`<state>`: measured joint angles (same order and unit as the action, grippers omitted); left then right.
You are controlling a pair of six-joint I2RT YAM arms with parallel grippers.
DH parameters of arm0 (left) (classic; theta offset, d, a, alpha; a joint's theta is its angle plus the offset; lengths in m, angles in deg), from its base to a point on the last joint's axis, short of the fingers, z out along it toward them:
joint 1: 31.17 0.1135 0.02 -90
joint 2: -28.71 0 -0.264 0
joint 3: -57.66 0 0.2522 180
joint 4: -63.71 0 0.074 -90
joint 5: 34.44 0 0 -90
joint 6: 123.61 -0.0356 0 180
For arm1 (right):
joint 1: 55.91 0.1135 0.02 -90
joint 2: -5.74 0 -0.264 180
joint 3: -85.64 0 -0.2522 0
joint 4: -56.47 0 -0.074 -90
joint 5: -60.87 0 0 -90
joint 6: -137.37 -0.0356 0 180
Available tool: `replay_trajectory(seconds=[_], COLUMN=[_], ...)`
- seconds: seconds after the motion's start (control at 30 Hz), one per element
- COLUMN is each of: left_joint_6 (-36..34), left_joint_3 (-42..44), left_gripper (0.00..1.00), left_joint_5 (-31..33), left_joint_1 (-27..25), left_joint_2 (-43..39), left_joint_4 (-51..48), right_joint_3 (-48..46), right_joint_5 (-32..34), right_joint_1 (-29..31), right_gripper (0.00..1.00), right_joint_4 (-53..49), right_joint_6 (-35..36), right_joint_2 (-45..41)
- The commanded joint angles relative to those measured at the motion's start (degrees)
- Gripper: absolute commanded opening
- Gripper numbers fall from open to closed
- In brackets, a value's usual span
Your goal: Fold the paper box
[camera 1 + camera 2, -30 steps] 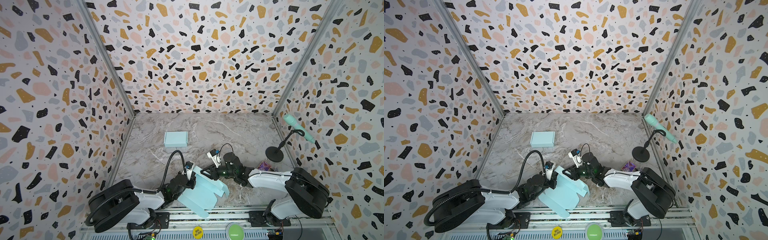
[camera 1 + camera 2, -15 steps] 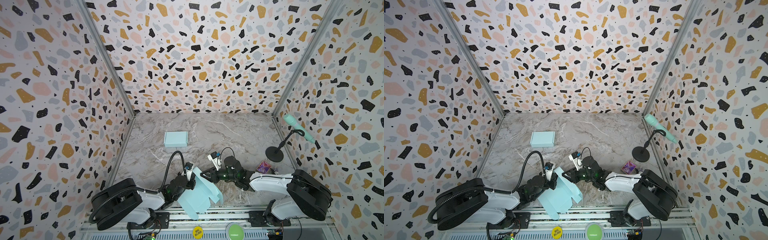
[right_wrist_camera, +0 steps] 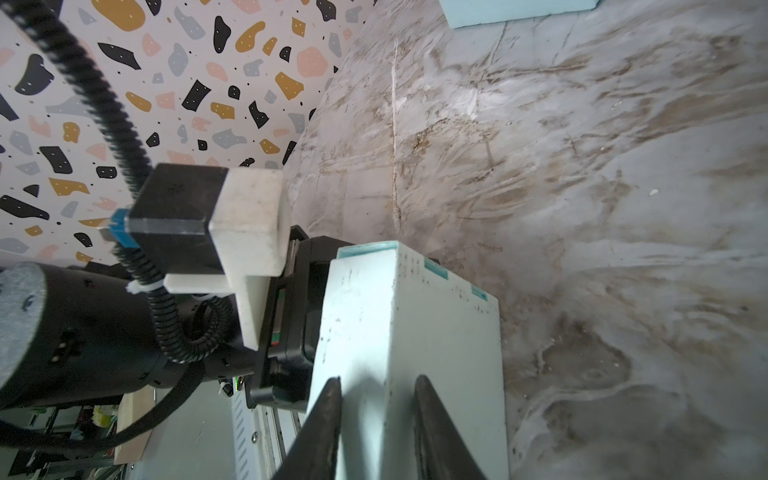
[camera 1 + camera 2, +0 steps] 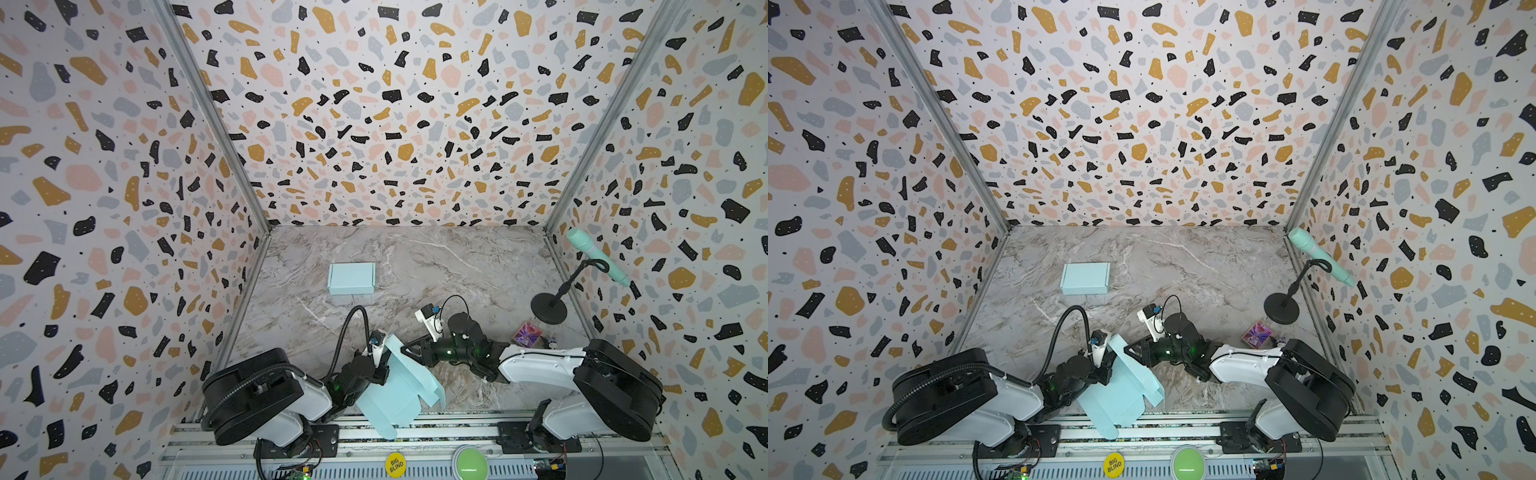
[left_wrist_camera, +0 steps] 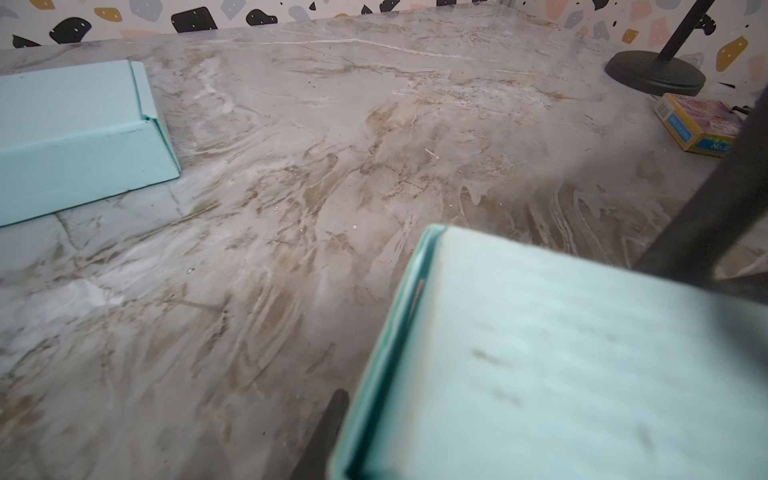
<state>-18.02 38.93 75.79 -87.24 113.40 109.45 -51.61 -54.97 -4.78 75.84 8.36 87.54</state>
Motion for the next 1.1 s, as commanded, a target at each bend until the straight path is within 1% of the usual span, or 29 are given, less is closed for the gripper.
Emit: replay_trajectory(seconds=[0.0,0.17,0.23,0.27,0.4,0.57,0.7,1.0,1.07], left_joint_6=[-0.9,-0.4,-0.3,-0.2,0.0,-0.2,-0.1,0.7,0.6], left_joint_3=[-1.2,-1.6,-1.4,-1.2,-0.7,-1.0,-1.1,-2.0,-2.9], left_gripper=[0.27,0.19,0.14,0.13,0.13,0.2,0.22,0.22,0.2], left_joint_5=[0.9,0.8,0.2,0.2,1.3,1.3,1.2,-0.4,-0.6], left_joint_1=[-0.4,-0.4,-0.4,-0.4,-0.5,-0.7,-0.7,-0.9,-0.9], left_joint_2=[2.2,6.1,6.9,7.0,6.8,6.0,6.4,8.2,9.6], left_joint_4=[6.0,9.5,10.7,11.1,12.0,10.9,11.6,14.6,14.7], right_joint_3=[-1.4,-3.1,-3.9,-4.2,-5.7,-6.9,-7.9,-11.3,-11.7], right_joint_5=[-0.1,-0.4,-0.3,0.3,1.1,2.8,4.3,5.7,5.6], right_joint_1=[0.3,0.3,1.0,1.7,3.1,3.2,2.3,0.3,0.2], right_gripper=[0.31,0.3,0.3,0.3,0.3,0.3,0.3,0.31,0.3], right_joint_4=[0.5,3.3,4.7,5.0,7.9,8.4,8.2,10.1,11.0], right_joint_6=[-1.4,-4.6,-6.5,-7.4,-10.3,-11.3,-12.0,-14.3,-14.9], right_joint_2=[-1.1,-1.7,-2.2,-2.5,-2.4,-2.9,-4.0,-6.1,-5.5])
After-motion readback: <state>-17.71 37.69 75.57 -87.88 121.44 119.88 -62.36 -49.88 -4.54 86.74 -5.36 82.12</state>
